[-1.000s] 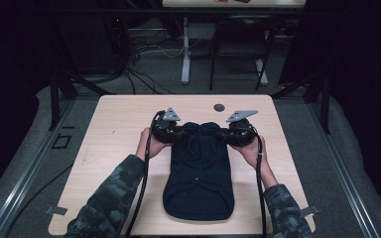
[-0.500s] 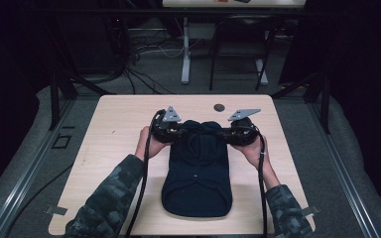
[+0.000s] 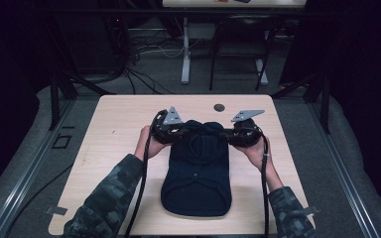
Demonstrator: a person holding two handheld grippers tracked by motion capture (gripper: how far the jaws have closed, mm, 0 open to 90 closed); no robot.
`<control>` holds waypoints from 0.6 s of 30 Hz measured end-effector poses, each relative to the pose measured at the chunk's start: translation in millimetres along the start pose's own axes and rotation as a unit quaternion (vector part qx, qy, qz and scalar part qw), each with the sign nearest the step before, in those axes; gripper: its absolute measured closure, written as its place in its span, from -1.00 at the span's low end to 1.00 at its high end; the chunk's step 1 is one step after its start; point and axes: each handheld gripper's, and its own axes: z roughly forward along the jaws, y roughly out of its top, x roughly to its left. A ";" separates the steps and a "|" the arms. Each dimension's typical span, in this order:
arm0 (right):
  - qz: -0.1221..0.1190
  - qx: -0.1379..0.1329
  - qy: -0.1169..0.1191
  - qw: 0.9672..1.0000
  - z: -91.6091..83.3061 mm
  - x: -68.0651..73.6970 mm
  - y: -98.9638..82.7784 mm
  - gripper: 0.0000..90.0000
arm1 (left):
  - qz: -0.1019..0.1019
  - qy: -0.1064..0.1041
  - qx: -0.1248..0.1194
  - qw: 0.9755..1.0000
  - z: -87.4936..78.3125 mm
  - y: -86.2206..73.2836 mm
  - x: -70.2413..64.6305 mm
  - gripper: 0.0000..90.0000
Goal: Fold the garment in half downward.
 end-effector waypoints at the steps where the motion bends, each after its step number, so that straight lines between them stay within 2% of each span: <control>1: 0.000 0.000 0.000 1.000 0.0 0.0 0.0 0.65 | -0.001 -0.002 -0.002 1.000 -0.3 0.4 0.2 0.57; 4: -0.010 -0.006 -0.009 1.000 -1.9 1.1 1.0 0.69 | -0.003 -0.006 -0.002 1.000 -2.6 2.8 1.8 0.56; 6: -0.015 -0.021 -0.018 1.000 -3.3 3.2 2.2 0.72 | -0.009 -0.017 0.001 1.000 -4.0 4.4 3.6 0.55; 8: -0.017 -0.025 -0.020 0.999 -4.1 3.5 2.6 0.73 | -0.017 -0.046 0.017 0.999 -3.0 5.3 5.5 0.53; 11: -0.022 -0.033 -0.023 0.999 -4.2 5.7 2.1 0.73 | -0.014 -0.058 0.039 0.997 0.2 4.6 4.9 0.50; 16: -0.021 -0.034 -0.020 0.999 -4.0 5.9 -0.6 0.70 | -0.016 -0.055 0.035 0.998 0.6 3.8 4.7 0.53; 18: -0.013 -0.029 -0.007 0.999 -3.6 3.9 -2.0 0.66 | -0.012 -0.050 0.028 0.998 -0.3 3.7 3.4 0.54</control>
